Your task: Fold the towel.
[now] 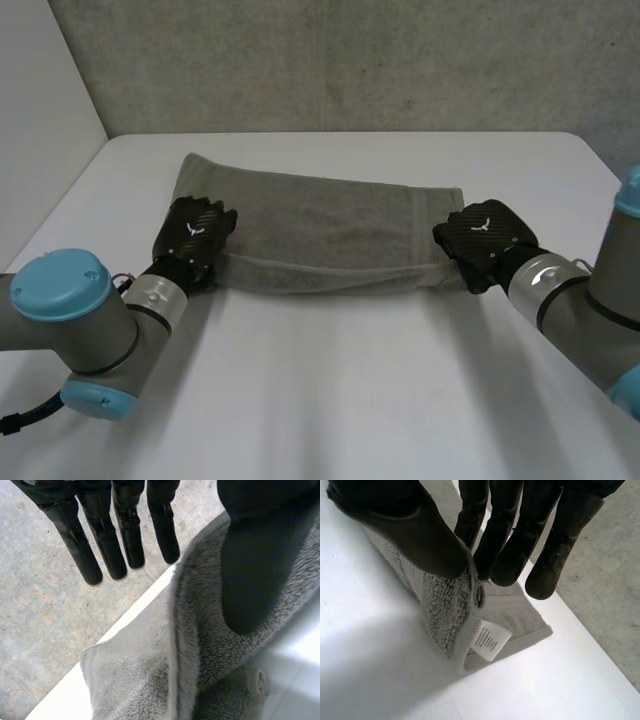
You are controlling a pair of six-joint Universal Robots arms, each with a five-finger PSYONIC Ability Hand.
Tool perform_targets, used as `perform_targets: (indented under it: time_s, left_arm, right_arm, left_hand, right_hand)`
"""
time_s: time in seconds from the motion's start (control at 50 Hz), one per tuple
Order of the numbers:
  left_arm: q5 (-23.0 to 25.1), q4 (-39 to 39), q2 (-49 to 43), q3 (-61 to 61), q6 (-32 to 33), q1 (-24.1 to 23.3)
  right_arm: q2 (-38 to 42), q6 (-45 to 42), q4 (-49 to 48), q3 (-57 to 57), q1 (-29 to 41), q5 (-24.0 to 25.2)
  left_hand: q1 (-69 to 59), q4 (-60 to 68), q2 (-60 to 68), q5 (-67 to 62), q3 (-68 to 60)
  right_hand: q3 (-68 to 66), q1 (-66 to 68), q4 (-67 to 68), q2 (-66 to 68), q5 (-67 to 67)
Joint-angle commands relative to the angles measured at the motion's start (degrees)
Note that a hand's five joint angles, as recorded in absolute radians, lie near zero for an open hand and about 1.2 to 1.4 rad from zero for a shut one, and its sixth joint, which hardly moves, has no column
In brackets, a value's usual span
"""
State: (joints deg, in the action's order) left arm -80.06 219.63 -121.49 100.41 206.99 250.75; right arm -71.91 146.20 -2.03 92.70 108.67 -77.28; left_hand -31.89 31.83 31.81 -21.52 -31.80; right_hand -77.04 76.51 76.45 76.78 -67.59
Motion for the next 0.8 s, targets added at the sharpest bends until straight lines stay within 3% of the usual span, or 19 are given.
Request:
perform_targets:
  time_s: [0.02,0.1,0.4,0.62,0.72,0.8]
  left_arm:
    - [-0.2,0.2,-0.6,-0.2,0.0,0.0]
    - [-0.2,0.2,-2.1,-0.3,0.0,0.0]
    - [-1.0,0.0,-3.0,-0.3,0.3,2.3]
    - [-6.8,0.1,-2.4,-1.1,0.4,4.5]
    - [-8.3,0.1,-2.0,-1.6,0.3,4.7]
    - [-9.7,1.9,0.3,-0.9,0.3,5.6]
  right_arm:
    - [-4.1,2.2,-0.2,2.7,-3.7,0.1]
    - [-6.2,2.9,-2.0,5.9,-8.5,1.2]
    - [-6.1,9.3,-7.8,9.2,-13.5,2.8]
    - [-6.2,11.1,-11.3,11.1,-16.3,2.9]
    - [-6.3,11.1,-11.3,11.3,-16.1,2.8]
    - [-6.3,11.1,-11.4,11.8,-15.9,2.8]
  left_hand:
    - [4.8,-4.8,-4.8,4.5,4.8]
    - [5.9,-5.8,-5.8,5.5,5.8]
    - [5.0,-5.0,-4.9,4.6,4.9]
    - [3.3,-3.3,-3.3,3.0,3.2]
    - [-2.2,2.3,2.3,-2.6,-2.3]
    - [-19.1,19.2,19.2,-19.5,-19.2]
  right_hand:
    - [-3.0,3.5,3.5,3.2,-2.4]
    - [-3.0,3.5,3.5,3.2,-2.4]
    - [-3.0,3.5,3.5,3.2,-2.4]
    - [-3.0,3.5,3.5,3.2,-2.4]
    - [-3.0,3.5,3.5,3.2,-2.4]
    - [-3.0,3.5,3.5,3.2,-2.4]
